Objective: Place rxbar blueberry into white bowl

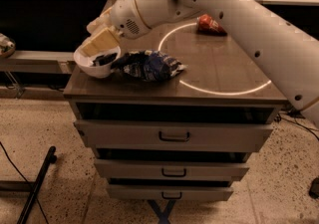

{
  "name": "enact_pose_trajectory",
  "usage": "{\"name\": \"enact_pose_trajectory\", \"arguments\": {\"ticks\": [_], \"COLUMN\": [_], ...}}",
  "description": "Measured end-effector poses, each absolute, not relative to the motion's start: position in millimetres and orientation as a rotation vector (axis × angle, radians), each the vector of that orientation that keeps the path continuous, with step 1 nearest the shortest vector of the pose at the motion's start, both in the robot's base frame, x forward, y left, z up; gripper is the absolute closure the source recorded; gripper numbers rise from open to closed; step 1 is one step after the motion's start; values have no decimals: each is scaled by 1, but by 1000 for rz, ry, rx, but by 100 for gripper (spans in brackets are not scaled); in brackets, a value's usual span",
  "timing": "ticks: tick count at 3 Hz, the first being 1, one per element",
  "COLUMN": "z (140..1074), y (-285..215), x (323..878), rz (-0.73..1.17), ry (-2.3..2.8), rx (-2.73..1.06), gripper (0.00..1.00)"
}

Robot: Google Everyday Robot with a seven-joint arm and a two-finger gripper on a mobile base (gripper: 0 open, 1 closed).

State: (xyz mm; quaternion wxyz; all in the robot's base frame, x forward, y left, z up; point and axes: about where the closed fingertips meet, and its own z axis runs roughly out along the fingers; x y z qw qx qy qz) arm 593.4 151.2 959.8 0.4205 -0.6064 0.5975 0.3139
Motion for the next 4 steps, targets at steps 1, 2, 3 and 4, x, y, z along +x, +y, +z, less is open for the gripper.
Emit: {"name": "enact_pose_trajectory", "arguments": {"ticks": [1, 2, 3, 4], "z": [963, 983, 1020, 1020], "y": [153, 137, 117, 117], "x": [595, 612, 635, 635], "rz": [779, 809, 805, 805], "ry": [1512, 1535, 1520, 1520], "rx": [-1531, -1459, -1383, -1383], "gripper": [0, 0, 0, 0]}}
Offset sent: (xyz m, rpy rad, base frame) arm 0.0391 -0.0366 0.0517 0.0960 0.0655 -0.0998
